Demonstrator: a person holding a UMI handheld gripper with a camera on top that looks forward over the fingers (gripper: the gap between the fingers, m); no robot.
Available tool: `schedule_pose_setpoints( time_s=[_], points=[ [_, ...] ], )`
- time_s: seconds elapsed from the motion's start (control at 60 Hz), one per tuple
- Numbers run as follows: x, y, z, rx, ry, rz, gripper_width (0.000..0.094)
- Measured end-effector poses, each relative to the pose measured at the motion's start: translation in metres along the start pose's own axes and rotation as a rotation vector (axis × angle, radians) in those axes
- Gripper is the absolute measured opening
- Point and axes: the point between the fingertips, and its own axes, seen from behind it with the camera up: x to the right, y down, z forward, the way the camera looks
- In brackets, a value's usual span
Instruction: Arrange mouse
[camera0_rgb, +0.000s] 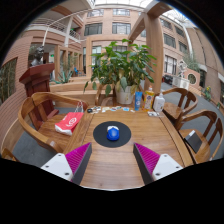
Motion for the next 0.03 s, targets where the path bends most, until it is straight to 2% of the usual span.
schedule_pose_setpoints(
  time_s=[0.033],
  points=[
    [-0.0010, 0.0001, -0.0004, -0.001, -0.003, 0.000, 0.0854]
  ],
)
